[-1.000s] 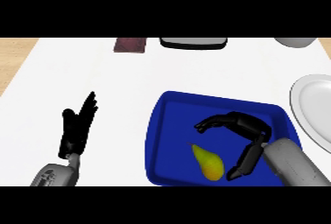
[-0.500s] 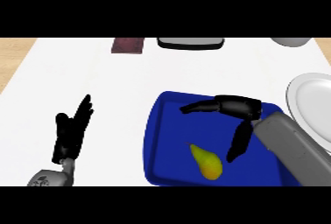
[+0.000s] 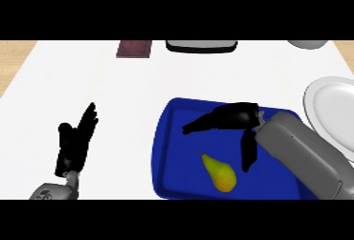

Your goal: Pick the pear from the tray and place it in the plate

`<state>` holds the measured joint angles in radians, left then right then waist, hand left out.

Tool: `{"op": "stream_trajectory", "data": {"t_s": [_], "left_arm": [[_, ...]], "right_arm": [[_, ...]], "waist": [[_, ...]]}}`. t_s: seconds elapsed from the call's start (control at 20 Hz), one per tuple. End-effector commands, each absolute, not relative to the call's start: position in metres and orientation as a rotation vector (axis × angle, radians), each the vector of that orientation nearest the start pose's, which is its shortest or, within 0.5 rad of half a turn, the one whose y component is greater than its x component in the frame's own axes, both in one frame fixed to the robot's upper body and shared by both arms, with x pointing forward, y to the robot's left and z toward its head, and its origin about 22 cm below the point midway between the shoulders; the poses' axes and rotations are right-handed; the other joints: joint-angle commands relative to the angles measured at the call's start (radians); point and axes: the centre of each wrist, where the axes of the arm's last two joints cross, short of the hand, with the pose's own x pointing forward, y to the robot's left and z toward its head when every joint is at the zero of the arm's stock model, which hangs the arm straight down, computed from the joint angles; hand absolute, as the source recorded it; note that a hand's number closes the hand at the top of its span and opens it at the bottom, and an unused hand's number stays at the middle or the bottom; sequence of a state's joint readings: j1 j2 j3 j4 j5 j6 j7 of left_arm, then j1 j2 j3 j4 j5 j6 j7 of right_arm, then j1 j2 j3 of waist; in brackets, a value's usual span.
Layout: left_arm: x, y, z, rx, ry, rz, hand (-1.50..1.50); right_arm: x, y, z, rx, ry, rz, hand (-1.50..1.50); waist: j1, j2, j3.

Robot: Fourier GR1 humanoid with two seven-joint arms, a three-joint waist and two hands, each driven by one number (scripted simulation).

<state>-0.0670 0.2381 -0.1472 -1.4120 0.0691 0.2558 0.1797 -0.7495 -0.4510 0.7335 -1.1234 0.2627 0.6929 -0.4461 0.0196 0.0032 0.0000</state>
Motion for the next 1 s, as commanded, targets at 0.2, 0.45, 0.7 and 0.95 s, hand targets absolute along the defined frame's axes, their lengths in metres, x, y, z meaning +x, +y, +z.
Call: {"op": "stream_trajectory", "data": {"t_s": [0.2,0.45,0.7,0.95], "left_arm": [[0.258,0.234,-0.003,0.255,-1.284,-0.040,0.00],[0.248,0.240,-0.007,0.234,-1.288,-0.047,0.00],[0.254,0.249,-0.015,0.250,-1.288,-0.037,0.00],[0.254,0.241,-0.015,0.234,-1.294,-0.027,0.00]], "right_arm": [[0.349,-0.146,0.046,0.603,-1.159,1.955,-1.50],[0.362,-0.166,0.031,0.602,-1.140,1.967,-1.50],[0.353,-0.138,0.040,0.593,-1.127,2.002,-1.50],[0.354,-0.133,0.023,0.619,-1.130,1.974,-1.50]], "waist": [[-0.012,-0.003,0.000],[-0.001,0.001,0.001],[-0.016,-0.003,0.000],[-0.010,-0.001,0.000]]}}
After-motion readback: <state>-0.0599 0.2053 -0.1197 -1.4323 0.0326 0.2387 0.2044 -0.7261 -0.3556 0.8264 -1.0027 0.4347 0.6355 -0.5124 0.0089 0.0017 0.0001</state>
